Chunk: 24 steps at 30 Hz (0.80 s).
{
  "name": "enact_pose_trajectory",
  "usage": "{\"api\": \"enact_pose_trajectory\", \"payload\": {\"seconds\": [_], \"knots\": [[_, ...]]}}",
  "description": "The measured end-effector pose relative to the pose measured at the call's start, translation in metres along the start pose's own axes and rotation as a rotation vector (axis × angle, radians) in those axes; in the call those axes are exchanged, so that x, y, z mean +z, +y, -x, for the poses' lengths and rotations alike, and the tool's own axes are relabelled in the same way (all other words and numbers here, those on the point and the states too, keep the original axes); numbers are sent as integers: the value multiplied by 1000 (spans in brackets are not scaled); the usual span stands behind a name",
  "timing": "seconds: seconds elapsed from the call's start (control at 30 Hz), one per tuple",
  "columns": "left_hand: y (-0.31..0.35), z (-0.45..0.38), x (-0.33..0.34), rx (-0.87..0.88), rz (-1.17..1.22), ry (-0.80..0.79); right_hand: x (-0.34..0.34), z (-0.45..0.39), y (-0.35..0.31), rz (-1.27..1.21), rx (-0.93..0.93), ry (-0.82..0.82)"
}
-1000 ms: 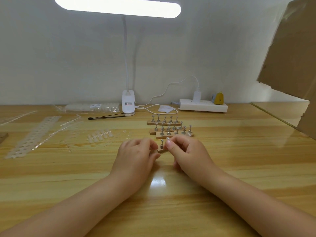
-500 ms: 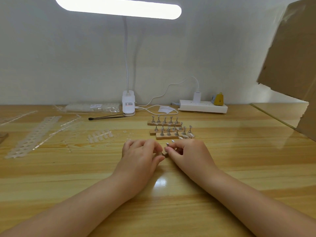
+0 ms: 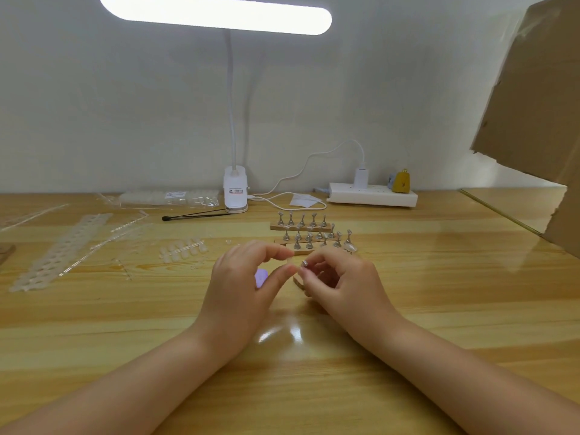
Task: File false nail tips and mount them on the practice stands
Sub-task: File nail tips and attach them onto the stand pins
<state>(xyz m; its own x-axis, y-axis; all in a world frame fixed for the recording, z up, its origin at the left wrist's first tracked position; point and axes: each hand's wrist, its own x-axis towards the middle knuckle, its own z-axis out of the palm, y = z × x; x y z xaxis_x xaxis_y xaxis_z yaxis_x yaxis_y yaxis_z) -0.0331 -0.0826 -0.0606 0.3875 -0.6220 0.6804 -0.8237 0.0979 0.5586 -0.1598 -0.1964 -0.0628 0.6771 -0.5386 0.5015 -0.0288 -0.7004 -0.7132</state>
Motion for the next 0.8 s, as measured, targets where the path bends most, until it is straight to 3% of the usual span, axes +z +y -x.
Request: {"api": "enact_pose_trajectory", "payload": {"seconds": [0.8], "knots": [[1, 0, -1, 8, 22, -4, 2, 6, -6, -143, -7, 0]]}}
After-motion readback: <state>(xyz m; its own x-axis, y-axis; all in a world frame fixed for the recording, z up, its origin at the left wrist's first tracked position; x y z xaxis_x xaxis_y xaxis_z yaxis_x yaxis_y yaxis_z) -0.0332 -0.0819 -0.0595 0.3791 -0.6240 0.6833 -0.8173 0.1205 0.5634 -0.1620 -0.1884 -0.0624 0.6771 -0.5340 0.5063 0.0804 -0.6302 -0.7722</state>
